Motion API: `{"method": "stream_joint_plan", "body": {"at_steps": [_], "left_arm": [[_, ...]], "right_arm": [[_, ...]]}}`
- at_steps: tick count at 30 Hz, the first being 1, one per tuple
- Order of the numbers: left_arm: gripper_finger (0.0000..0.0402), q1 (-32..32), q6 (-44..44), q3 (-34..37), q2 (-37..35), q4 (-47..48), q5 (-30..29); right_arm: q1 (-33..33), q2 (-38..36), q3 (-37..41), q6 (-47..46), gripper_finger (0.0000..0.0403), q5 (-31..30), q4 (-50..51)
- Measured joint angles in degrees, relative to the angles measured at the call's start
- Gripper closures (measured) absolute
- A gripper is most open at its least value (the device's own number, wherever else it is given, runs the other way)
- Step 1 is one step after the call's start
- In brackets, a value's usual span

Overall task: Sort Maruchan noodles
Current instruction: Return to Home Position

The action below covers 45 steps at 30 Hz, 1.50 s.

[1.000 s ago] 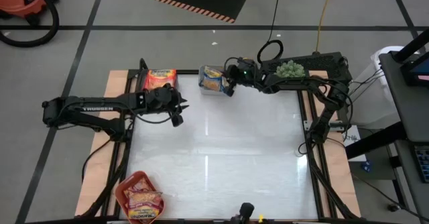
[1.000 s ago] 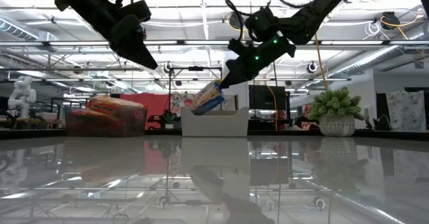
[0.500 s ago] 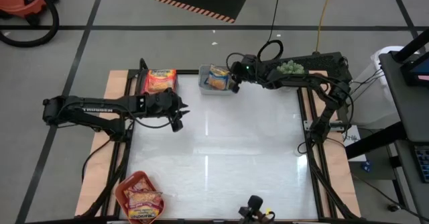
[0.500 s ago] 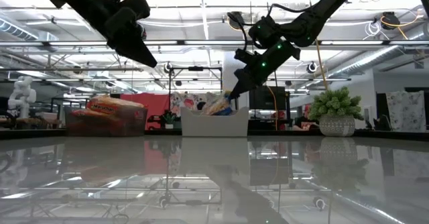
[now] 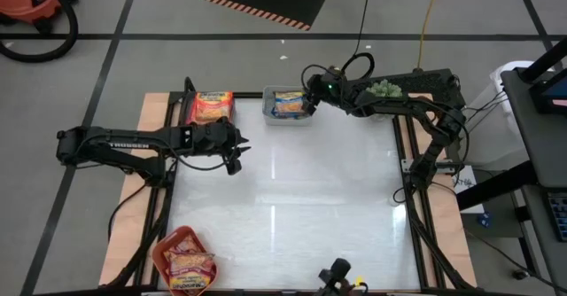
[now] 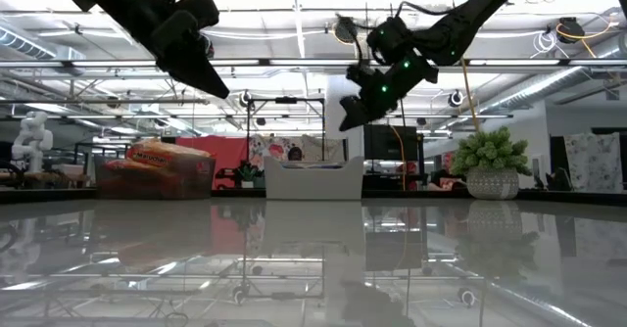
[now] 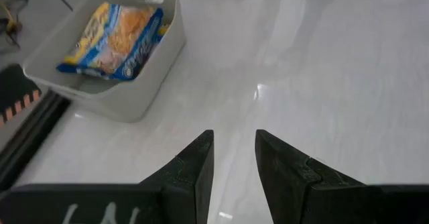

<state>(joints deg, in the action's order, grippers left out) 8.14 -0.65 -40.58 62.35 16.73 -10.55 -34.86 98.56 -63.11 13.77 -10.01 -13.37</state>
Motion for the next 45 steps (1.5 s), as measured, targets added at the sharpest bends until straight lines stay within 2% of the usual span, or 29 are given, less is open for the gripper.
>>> {"method": "stream_joint_plan", "body": {"at_steps": [4, 7, 10, 16, 18, 26, 31, 38, 45], "left_arm": [[0.0286, 0.56, 3.15, -0.94, -0.29, -0.52, -2.15], [0.0286, 0.61, 2.39, -2.43, -1.8, -0.68, -3.03], [0.0286, 0.26, 2.5, -3.17, -4.41, -0.81, -2.69], [0.0287, -2.52, 2.94, -3.15, -11.47, 5.29, -1.91], [0.0294, -3.73, 2.01, -3.15, -13.82, 6.6, -1.85], [0.0391, -9.51, 0.57, 0.88, -20.56, 5.45, 0.25], [0.0395, -10.7, 0.51, 3.53, -25.3, 4.32, 0.22], [0.0395, -12.34, -0.09, 10.99, -30.52, -2.58, 0.21], [0.0396, -12.83, 1.75, 18.89, -31.32, -16.71, 0.2]], "right_arm": [[0.99, -2.39, 0.0, 0.73, 0.0257, 10.46, -0.13], [1.99, -4.26, 0.0, 0.87, 0.0271, 19.03, 0.1], [3.17, -6.63, 0.0, 0.86, 0.0299, 23.15, 1.77], [6.88, -12.05, 0.0, -1.48, 0.0382, 23.65, 6.84], [8.64, -13.56, 0.0, -1.65, 0.0397, 23.68, 7.84], [16.52, -16.86, 0.0, -2.82, 0.0396, 23.6, 10.37], [20.09, -17.92, 0.0, -3.85, 0.0401, 23.53, 11.64], [22.29, -18.11, 0.3, -5.75, 0.0402, 23.38, 13.36], [23.14, -18.38, 6.78, -7.01, 0.0402, 23.38, 5.31]]}}
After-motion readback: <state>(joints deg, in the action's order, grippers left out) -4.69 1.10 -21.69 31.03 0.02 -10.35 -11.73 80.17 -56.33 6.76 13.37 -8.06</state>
